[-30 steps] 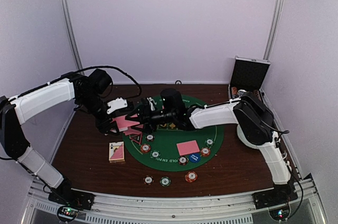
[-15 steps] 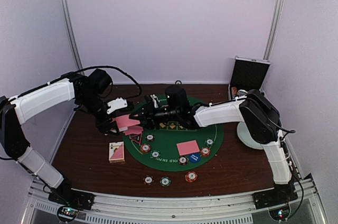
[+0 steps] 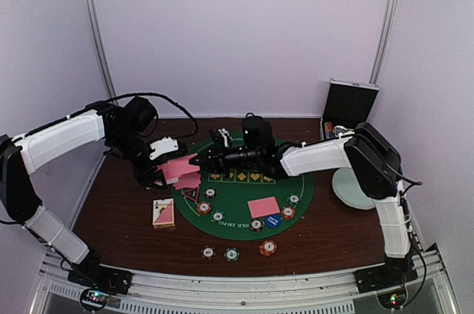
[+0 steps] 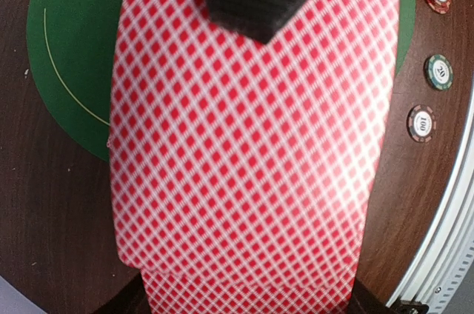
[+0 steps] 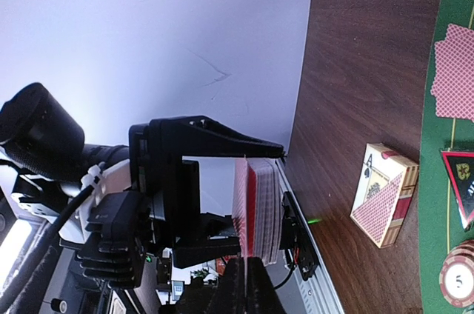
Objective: Distribute texas hold em gaming equipment
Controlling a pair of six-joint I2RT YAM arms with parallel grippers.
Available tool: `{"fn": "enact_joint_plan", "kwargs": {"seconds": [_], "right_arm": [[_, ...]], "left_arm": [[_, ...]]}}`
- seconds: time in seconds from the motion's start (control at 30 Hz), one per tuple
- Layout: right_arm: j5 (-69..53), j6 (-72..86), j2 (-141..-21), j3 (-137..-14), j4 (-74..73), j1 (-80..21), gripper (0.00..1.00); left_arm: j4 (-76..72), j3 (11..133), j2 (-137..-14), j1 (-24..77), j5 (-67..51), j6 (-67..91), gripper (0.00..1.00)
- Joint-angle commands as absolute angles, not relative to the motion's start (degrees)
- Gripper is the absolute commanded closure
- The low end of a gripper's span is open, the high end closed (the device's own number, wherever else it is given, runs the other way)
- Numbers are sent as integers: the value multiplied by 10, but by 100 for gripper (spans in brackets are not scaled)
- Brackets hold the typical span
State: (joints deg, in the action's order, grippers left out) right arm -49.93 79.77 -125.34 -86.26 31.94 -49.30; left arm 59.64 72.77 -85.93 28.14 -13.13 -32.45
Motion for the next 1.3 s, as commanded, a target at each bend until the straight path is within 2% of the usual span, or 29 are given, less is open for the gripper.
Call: {"fn": "enact_joint_plan", "kwargs": {"seconds": [0.0,0.23,0.43,0.63,0.83,1.07,1.27], "right_arm": [[-514,802,-1231,-858,339,-485,99],[-526,800,-1219,-848,331,-443,100],[-533,714,-1206,-873,201,-366,100],[-511,571,-1250,-982,-10,-313,100],[-467,482,-1321,-1114,-160,-288,100],[-444,444,-1409,-1248,-257,-281,100],[-440,446,-1460,-1296,-269,-276,100]], "left_arm": [[581,734,-861,280,-130,-329,96],[580,732,-861,280,-120,-332,96],[581,733,-863,281,-119,-333,96],[581,738,-861,281,-126,-333,96],[581,741,-865,280,-127,-332,96],[581,739,-867,280,-128,-334,97],[581,737,-866,280,-131,-336,97]]}}
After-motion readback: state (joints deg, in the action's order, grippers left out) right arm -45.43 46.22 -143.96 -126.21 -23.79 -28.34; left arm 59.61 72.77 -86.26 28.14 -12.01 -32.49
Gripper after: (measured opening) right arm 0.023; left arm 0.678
